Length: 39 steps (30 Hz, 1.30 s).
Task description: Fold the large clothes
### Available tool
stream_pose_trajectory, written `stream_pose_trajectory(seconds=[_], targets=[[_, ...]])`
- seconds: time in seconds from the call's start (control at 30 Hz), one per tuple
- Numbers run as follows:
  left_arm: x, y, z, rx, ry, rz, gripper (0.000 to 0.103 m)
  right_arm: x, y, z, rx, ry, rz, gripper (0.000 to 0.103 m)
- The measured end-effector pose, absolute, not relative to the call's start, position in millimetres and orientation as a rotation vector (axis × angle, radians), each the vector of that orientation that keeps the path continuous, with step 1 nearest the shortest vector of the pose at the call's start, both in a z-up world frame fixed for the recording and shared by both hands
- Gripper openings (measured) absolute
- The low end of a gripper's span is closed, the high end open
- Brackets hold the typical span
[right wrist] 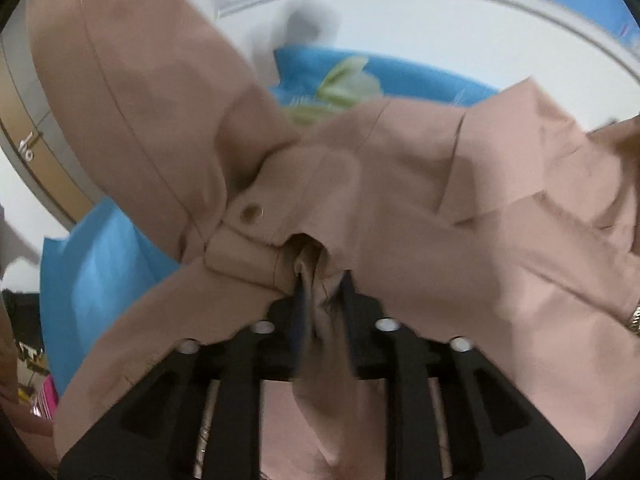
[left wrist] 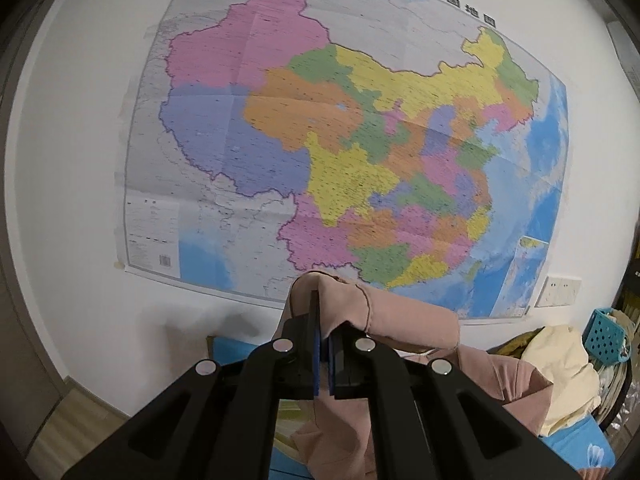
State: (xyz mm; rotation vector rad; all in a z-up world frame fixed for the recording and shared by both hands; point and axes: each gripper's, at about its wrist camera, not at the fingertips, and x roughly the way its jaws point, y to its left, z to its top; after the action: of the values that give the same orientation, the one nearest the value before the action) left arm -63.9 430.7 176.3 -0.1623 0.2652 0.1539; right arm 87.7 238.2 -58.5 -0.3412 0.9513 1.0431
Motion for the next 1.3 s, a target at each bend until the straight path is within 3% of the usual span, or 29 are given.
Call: stream_pose_trajectory(seconds=[0.07,0.1,0.13,0.27,0.5,0.63,0.77,0.93,1.0,1.07,1.17,1.3], targets=[[-62.6,427.8,176.7,-0.157,0.267,0.132,0.001,83.9,231.1,-54.9,-0.341,0.94,1.056,0.044],[-62.4,424.5,177.0,-0.149,0.267,0.123,0.001,80.9,226.1,-51.7,-0.331,0.933,1.053,0.06],[-62.2,422.1,177.2,-0.142,0.267,0.12,0.001,80.7,218.8,-46.6,-0.31,0.922,1.049,0.062],[-59.4,410.8,180.2,-0.126,0.266,0.076,0.002,87.5,188.5,-24.1,-0.218,0.879,1.035,0.058],[-40.1,365.9,183.4,-0.088,0.289,-0.048,0.002,81.8,196.5,-51.0,-0.28,1.004,1.064,0.049],[-21.1,322.3,169.7,-0.067,0.338,-0.176,0.002,94.6,138.0,-14.1,0.011,0.958,1.128,0.065],[12.1,274.9,135.6,-0.079,0.429,-0.327,0.002,98.7,64.2,18.4,0.207,0.875,1.122,0.073],[64.7,202.5,50.3,-0.049,0.665,-0.462,0.003,96.0,13.1,18.5,0.268,0.874,1.035,0.076],[76.2,183.6,15.1,-0.044,0.776,-0.528,0.01,96.5,2.7,9.4,0.307,0.901,1.012,0.078],[79.2,175.7,-13.0,-0.04,0.857,-0.556,0.035,100.2,-2.6,-7.3,0.32,0.949,0.968,0.079],[67.0,187.3,-22.2,-0.029,0.842,-0.561,0.054,106.6,-11.8,-18.7,0.344,0.997,0.942,0.081],[41.9,222.2,-13.0,-0.014,0.766,-0.514,0.063,117.5,-19.7,-32.4,0.428,1.027,0.943,0.094]])
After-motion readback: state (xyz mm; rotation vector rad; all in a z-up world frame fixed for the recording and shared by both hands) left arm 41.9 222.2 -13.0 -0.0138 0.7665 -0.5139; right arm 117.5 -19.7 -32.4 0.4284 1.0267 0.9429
